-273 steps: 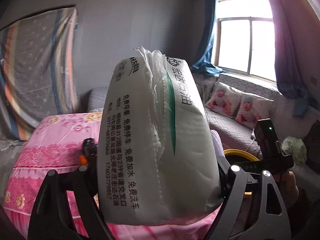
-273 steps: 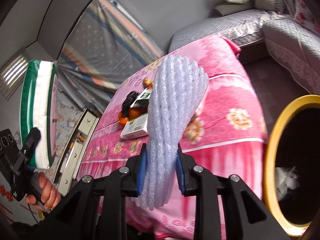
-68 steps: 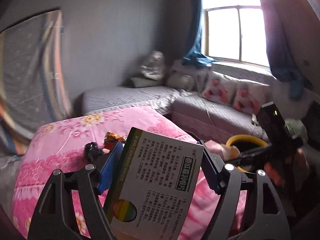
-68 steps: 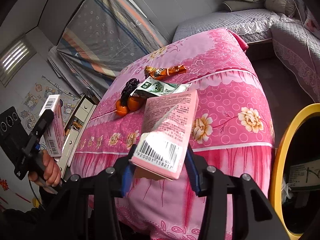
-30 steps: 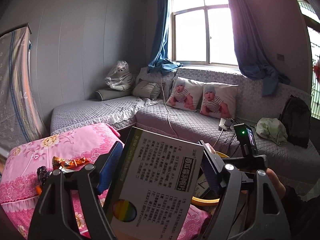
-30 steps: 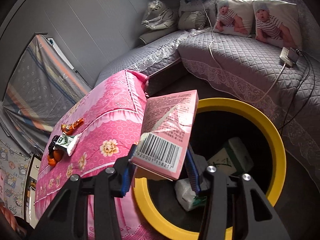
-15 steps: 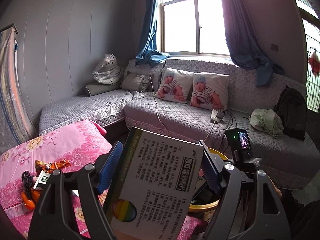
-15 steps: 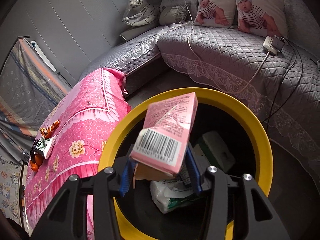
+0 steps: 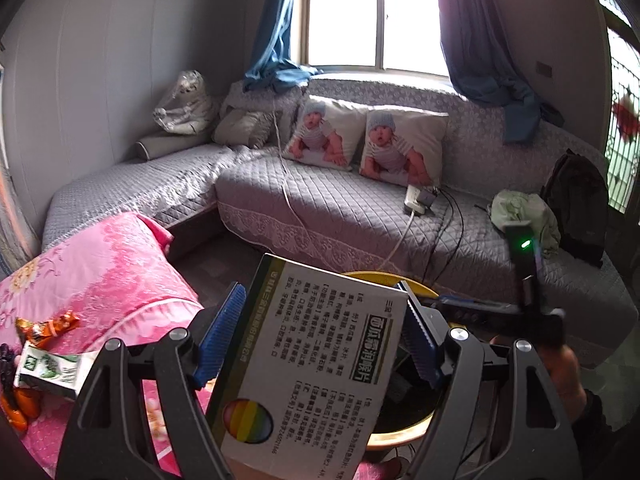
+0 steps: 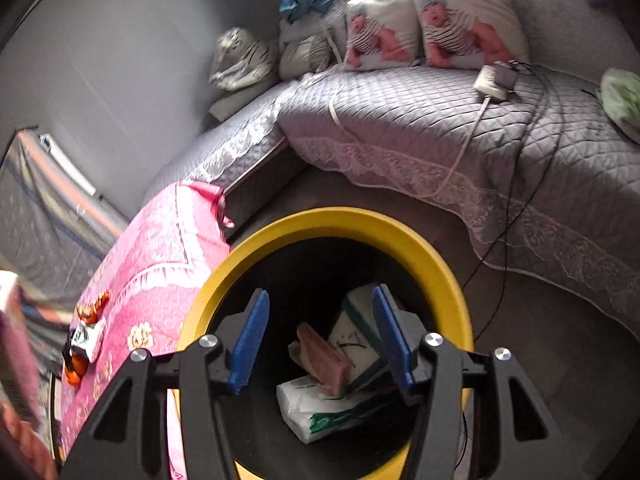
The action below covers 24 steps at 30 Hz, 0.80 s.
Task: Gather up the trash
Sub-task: 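Open the left gripper over the bin to drop the white box, then grasp the white-green SATINE milk carton with the right gripper and lift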
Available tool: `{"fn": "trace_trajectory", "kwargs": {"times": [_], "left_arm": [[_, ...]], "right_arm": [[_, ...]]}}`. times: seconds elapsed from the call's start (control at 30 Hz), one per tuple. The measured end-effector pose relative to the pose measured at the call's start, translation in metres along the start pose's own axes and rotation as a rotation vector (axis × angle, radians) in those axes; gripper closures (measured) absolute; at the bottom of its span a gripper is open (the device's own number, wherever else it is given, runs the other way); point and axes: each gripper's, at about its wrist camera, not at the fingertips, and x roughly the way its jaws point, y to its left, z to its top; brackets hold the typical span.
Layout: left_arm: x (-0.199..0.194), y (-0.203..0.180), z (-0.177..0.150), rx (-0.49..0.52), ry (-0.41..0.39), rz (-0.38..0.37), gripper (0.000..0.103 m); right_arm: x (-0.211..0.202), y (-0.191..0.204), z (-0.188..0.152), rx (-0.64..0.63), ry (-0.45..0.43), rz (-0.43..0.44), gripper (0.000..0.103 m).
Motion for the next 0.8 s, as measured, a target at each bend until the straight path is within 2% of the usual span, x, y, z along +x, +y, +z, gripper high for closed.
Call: {"fn": "trace_trajectory", "kwargs": {"times": [0.2, 0.27, 0.3, 0.47, 0.63, 0.77, 0.8], "left_arm": [[0.054, -0.019, -0.012, 0.025, 0.058, -0.037, 0.031], [0.067, -0.019, -0.018, 0.009, 0.081, -0.044, 0.021], [0.070, -0.016, -0.019, -0.008, 0.084, -0.035, 0.010], [0.068, 0.002, -0.026, -0.083, 0.071, -0.004, 0.008], [0.035, 0.034, -0.019, -0.195, -0.037, 0.021, 0.008], [-0.015, 0.064, -0.008, -0.274, -0.170, 0.089, 0.008], [-0.030, 0.072, -0.006, -0.289, -0.208, 0.117, 0.008]], "right_arm": [[-0.035, -0.034, 0.008, 0.085, -0.084, -0.023, 0.048], [-0.046, -0.041, 0.009, 0.097, -0.109, -0.035, 0.046], [-0.049, -0.043, 0.009, 0.097, -0.117, -0.040, 0.044], [-0.058, -0.049, 0.009, 0.094, -0.137, -0.055, 0.043], [-0.054, -0.032, 0.008, 0.050, -0.129, -0.018, 0.043], [-0.048, -0.003, 0.006, -0.012, -0.105, 0.040, 0.041], [-0.047, 0.007, 0.005, -0.034, -0.101, 0.057, 0.036]]}}
